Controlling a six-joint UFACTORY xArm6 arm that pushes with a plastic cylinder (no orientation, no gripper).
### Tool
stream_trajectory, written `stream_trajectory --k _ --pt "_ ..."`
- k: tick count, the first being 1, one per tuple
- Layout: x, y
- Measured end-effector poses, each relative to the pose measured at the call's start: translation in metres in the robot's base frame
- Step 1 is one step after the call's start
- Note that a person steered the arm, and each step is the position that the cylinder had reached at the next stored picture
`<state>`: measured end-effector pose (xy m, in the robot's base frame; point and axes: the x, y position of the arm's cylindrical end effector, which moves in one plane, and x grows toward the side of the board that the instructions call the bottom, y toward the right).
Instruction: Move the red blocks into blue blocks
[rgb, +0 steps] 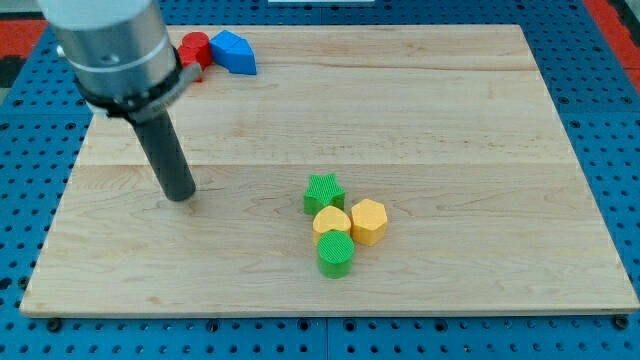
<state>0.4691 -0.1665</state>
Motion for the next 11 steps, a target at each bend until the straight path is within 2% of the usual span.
stream_trajectory --k 1,5,7,8,9,10,11 --pt "-0.044 -0.025" --pt "-0.06 -0.05" --pt "-0.114 -0.104" --pt "-0.174 -0.072" --pt "-0.2 -0.042" --pt "-0.233 -0.064" --pt "-0.256 -0.048"
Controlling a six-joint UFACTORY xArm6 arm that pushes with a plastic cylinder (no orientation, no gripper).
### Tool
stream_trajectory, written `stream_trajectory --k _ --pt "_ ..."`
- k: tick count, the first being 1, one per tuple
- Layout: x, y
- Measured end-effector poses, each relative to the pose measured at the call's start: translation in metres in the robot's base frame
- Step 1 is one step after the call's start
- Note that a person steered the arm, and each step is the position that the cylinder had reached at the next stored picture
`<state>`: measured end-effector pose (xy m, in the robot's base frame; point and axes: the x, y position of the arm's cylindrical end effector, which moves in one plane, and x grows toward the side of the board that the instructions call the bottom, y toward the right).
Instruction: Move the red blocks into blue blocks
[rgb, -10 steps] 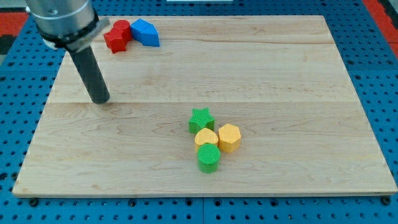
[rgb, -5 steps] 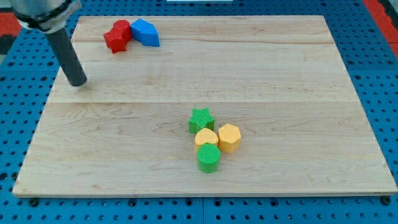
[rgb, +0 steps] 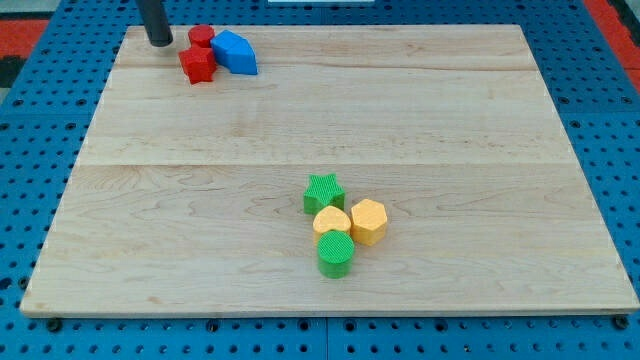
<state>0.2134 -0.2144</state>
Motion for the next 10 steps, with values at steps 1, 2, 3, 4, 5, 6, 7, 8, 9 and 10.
stream_trajectory --k 1,2,3,4,5,6,7,8,9,10 --pt "0.002 0.049" --pt "0.013 0.113" --pt "0.014 0.122" --pt "-0.011 0.062" --pt "0.001 0.014" --pt "0.035 0.016" --pt "0.038 0.016" --pt "0.052 0.008" --pt "0.065 0.061" --pt "0.077 0.101"
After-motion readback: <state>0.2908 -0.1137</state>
